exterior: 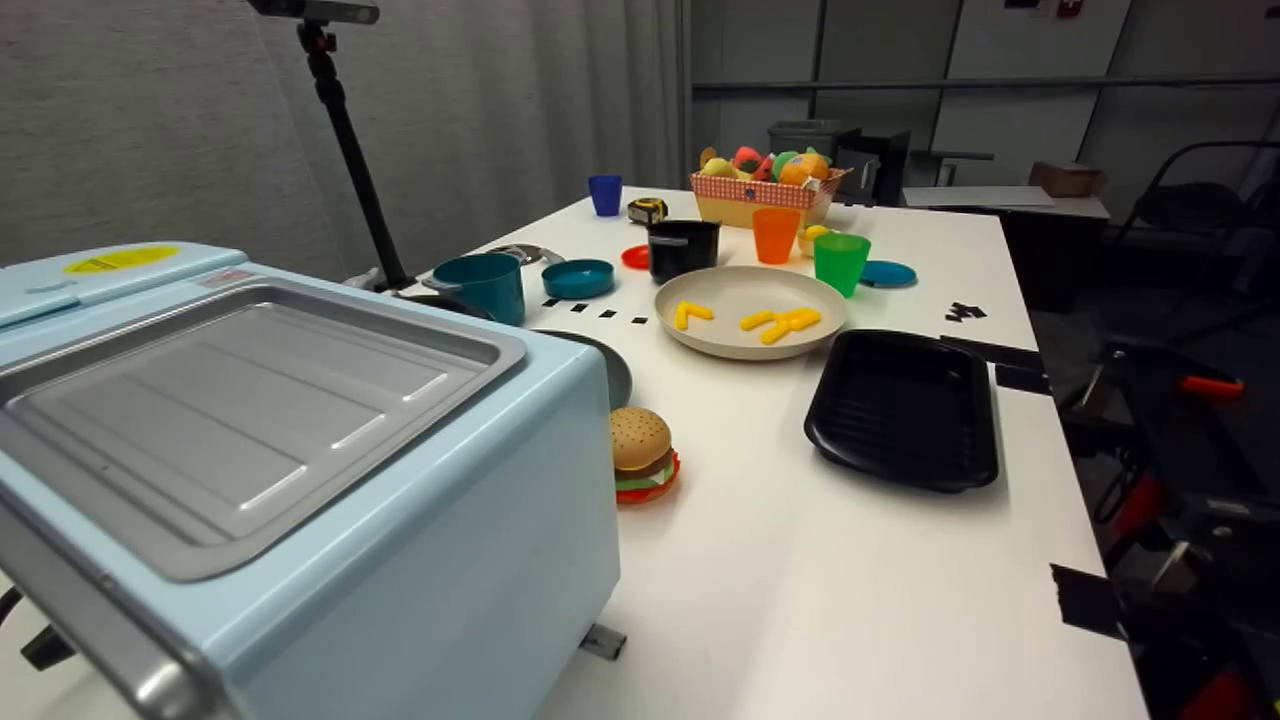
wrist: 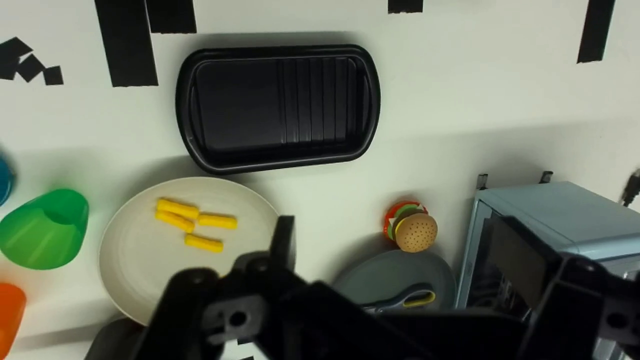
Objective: Put the chips in the green cup
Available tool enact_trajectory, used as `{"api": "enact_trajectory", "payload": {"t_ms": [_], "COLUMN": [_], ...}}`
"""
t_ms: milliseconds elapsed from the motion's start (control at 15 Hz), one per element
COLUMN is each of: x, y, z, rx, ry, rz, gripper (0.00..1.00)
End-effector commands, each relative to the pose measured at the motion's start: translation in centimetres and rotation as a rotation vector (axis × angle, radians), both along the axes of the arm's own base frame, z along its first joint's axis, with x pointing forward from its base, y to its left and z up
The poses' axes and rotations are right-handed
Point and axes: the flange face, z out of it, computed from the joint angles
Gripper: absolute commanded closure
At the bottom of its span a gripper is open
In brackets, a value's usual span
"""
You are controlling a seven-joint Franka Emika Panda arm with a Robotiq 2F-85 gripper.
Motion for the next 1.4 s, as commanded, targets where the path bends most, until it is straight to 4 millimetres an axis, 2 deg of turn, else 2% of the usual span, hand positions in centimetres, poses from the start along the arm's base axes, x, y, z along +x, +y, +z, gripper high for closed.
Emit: {"api": "enact_trajectory", "payload": {"t_ms": [0,533,600,1000,1333], "x": [2.2,6.4,5.1,6.1,7.4], "y": [-1.8,-6.4,-5.4,-6.1,-6.7], "z": [-0.3,-3.1,-2.9,-3.5,-5.8], "rx": [-0.056,-0.208,-0.167,-0.183,-0.189], "ry": [-0.001,-0.029,-0.037,-0.024,-0.024], "rz": [-0.059,-0.218,-0.185,-0.205,-0.234], "gripper": [0.0,0.0,0.0,0.0,0.0]}}
